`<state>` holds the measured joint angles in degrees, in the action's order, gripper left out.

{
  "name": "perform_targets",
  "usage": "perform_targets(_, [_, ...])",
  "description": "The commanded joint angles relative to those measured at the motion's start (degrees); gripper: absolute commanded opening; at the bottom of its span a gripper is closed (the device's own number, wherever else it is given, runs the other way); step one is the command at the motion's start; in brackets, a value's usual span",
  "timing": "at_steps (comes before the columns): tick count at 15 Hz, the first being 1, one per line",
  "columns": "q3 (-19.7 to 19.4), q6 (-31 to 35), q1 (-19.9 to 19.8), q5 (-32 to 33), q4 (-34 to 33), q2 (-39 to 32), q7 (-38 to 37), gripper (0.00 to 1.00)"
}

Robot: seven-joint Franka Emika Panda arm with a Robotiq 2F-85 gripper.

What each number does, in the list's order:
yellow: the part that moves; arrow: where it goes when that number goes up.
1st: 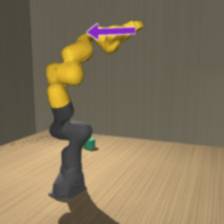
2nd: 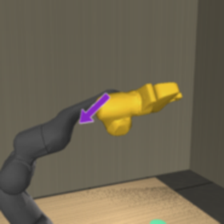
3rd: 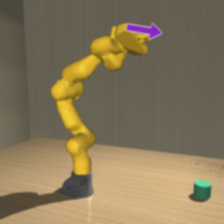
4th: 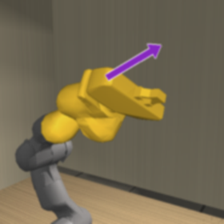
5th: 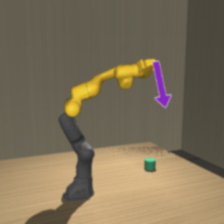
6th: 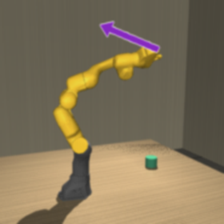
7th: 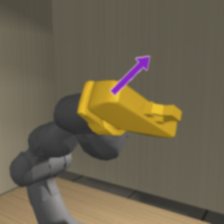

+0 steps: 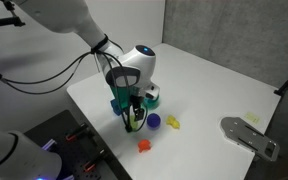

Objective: Pick up the lime green block and put it on the table

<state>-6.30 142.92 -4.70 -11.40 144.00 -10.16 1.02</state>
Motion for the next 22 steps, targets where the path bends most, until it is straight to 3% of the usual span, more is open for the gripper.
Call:
perform_targets(1, [1.50,4.07,-0.84,-2.81,0.11,-2.71,0.13,1.00])
perform_targets(5, [3.83,8.08,-1.33,-6.16,0.09,-6.05,2.25,1.00])
perform_targets(11, [5.87,13.82,-2.04,-6.22,-0.39,-11.53,1.60,1.00])
perform_targets(19, [11.64,20.23,-6.70,-6.62,-1.28,-16.29,3.67,1.00])
perform_targets(20, [11.90,20.38,-6.96,-6.35,-1.42,-16.71,3.59,0.91])
perform_targets(21, [11.84,20.54,-6.91,-5.79,-1.47,-17.00,3.41,0.74])
perform_targets(22, [11.97,20.48,-7.08,-5.66,-1.54,-17.09,3.37,0.66])
